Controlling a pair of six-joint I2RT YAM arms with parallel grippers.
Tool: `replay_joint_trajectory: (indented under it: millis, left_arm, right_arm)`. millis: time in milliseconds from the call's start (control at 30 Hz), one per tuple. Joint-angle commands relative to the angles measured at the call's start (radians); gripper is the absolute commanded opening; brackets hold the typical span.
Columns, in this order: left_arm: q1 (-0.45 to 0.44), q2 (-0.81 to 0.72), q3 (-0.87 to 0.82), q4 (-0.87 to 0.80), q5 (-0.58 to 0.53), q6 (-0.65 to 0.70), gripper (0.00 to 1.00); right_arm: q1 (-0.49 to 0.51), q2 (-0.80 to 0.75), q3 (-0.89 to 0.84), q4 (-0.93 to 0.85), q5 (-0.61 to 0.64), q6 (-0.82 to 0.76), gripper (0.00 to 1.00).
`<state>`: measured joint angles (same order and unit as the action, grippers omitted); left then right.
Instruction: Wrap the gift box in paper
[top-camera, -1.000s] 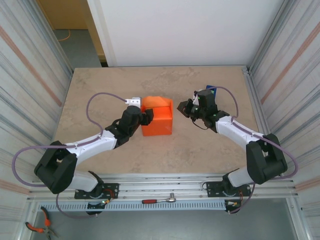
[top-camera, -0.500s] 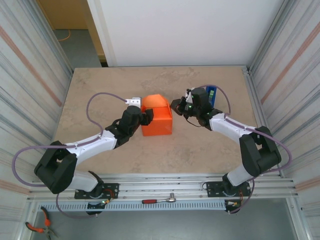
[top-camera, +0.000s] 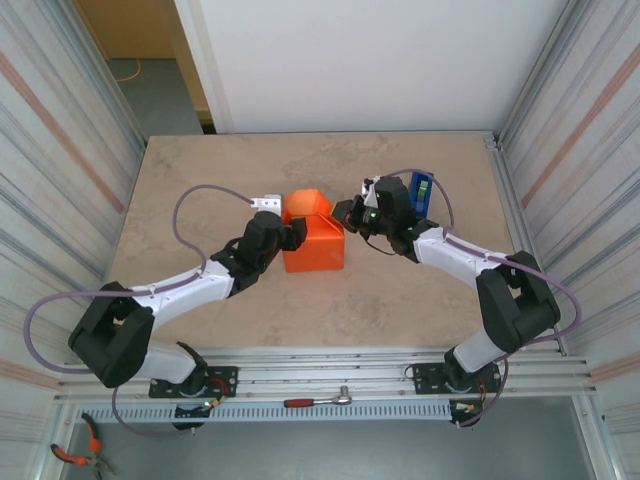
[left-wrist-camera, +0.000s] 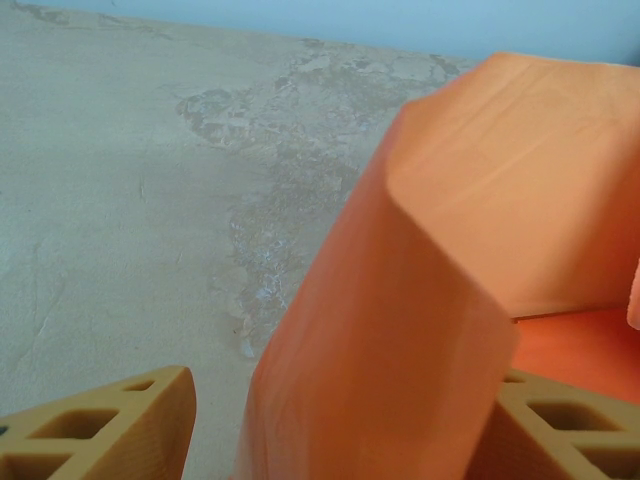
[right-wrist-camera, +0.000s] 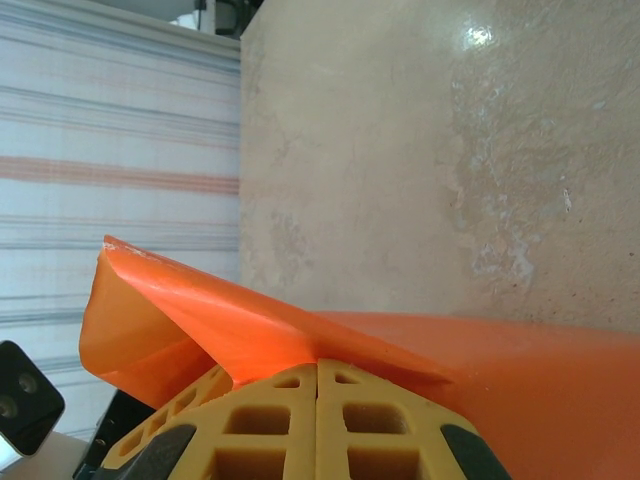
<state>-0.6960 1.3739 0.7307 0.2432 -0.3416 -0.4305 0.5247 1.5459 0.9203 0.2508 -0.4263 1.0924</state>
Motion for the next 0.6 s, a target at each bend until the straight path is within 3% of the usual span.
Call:
replay_joint_trajectory:
  millis: [0,567]
  left_arm:
    - [-0.009,0.011,0.006,-0.055,-0.022,0.018,0.68]
    - [-0.010,0.010,0.007,-0.061,-0.027,0.015,0.68]
  right_arm:
    - [0.015,0.007,0.028,-0.010,-0.030,0.002,0.00]
    - [0.077,-0.004,0.095,-0.250,0.019,-0.224,0.00]
